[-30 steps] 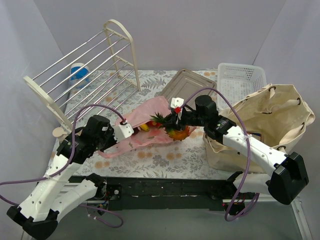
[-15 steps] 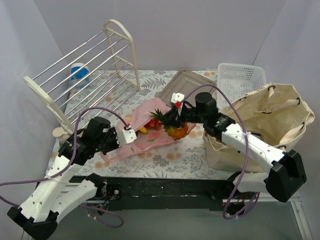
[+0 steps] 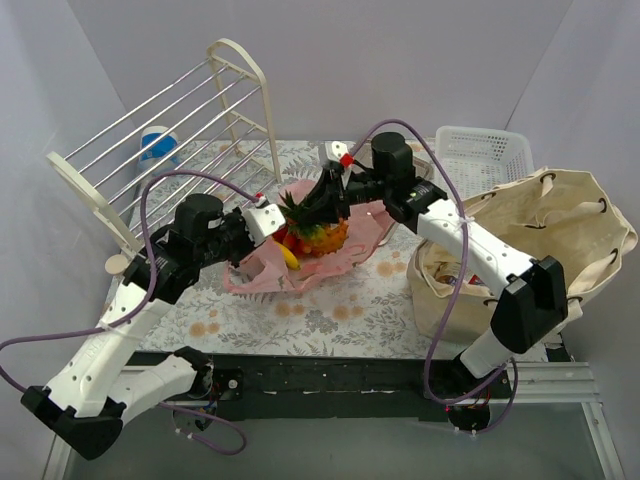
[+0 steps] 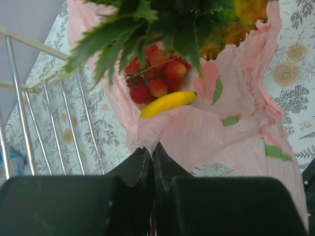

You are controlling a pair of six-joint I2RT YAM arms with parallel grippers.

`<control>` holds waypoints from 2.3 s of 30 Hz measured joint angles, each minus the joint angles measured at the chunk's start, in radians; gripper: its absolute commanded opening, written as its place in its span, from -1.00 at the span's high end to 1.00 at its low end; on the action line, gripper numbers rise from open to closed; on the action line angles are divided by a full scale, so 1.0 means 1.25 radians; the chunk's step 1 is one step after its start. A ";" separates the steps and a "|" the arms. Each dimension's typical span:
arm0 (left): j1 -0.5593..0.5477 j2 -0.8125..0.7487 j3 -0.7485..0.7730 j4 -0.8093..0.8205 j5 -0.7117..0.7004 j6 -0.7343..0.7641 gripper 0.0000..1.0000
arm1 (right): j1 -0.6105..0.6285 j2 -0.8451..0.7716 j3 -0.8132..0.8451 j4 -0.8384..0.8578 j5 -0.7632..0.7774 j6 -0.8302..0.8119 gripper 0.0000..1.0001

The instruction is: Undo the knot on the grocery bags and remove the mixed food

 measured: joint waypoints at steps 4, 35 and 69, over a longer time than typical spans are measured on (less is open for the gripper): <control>0.000 0.005 -0.027 0.027 -0.009 -0.020 1.00 | -0.012 0.067 0.074 0.074 -0.062 0.160 0.97; 0.000 -0.057 -0.240 0.173 0.033 -0.138 1.00 | -0.544 0.348 0.486 0.093 0.728 0.075 0.97; 0.000 0.035 -0.139 0.003 -0.031 -0.117 1.00 | -0.583 0.667 0.464 0.194 0.837 -0.022 0.00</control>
